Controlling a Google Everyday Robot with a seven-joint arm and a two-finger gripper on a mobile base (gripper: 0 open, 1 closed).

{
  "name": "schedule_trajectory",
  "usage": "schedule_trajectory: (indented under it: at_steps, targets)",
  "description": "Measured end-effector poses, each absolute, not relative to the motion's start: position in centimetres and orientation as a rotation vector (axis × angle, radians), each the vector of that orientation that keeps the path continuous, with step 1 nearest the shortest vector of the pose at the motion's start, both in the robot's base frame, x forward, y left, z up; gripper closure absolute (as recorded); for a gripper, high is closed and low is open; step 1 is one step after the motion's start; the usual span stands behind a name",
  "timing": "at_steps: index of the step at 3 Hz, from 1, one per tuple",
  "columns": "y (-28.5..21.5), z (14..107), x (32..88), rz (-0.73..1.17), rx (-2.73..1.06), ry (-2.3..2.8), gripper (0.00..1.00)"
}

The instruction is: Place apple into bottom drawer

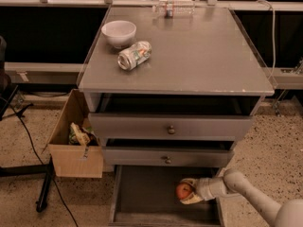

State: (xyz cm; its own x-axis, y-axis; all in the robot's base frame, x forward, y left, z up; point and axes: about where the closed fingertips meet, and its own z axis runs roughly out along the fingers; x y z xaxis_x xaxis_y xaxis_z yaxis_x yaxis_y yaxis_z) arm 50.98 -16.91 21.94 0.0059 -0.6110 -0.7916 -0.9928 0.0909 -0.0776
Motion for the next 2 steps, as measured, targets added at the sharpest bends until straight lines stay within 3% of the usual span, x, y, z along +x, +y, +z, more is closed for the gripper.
schedule_trajectory:
  at_steps: [2]
  targets:
    - [-15.11, 17.08, 52.6, 0.702, -1.59, 1.67, 1.0]
